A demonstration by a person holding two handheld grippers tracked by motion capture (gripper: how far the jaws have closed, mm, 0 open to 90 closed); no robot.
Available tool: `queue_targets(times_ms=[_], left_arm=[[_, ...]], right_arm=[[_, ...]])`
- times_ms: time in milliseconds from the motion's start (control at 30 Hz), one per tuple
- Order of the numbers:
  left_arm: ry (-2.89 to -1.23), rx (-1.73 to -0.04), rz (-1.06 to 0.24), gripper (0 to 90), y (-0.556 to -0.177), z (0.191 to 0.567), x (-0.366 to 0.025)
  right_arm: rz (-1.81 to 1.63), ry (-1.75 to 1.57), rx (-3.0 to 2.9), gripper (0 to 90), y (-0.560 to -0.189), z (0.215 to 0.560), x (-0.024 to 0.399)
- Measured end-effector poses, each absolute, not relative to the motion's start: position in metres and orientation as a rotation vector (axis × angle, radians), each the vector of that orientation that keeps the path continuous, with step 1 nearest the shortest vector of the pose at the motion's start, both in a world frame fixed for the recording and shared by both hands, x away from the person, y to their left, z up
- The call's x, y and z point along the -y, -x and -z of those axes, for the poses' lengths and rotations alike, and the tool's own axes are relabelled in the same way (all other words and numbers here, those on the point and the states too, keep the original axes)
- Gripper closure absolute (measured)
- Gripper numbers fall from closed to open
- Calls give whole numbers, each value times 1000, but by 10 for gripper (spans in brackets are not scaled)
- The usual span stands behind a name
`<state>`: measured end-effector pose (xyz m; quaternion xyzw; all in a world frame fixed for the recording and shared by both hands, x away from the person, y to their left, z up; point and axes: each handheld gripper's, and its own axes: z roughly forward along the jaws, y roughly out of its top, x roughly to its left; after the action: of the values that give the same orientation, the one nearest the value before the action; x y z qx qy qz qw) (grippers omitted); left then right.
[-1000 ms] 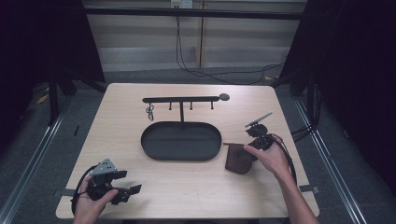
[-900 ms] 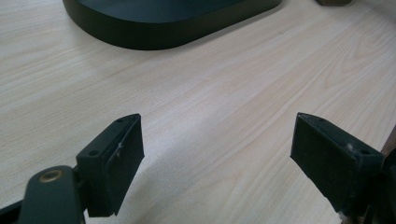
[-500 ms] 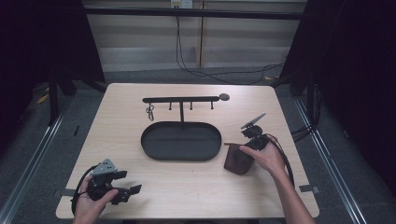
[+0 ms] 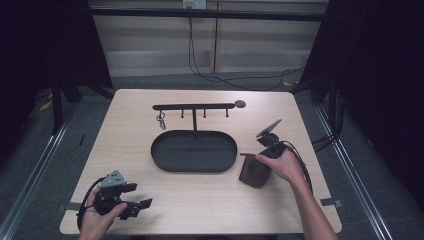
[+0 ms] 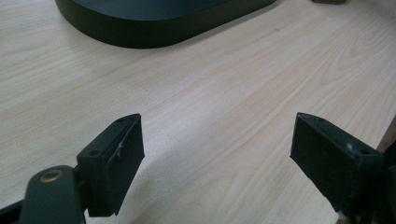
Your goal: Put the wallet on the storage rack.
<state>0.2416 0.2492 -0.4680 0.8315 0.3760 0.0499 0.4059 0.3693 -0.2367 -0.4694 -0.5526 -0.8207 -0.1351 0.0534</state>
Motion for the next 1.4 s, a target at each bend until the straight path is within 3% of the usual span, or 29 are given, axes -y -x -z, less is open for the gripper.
queue_targets(times_ms=[500,633,733,800,1400], left_arm=[[-2101,-944,-126,174,-242,468,-252],[-2094,-957,-104,181,-243,468,-252],[-2091,-960,-113,181,-242,468,-252],[-2090,-962,-114,181,-243,468,-252],[-2091,-969,-109,182,-243,469,-254]], right_arm=[[416,1680,2402,235,-374,468,244],[409,1705,2414,314,-373,463,245],[438,1728,2417,495,-372,455,249],[436,1729,2419,543,-371,451,251],[465,1748,2485,735,-366,419,246]])
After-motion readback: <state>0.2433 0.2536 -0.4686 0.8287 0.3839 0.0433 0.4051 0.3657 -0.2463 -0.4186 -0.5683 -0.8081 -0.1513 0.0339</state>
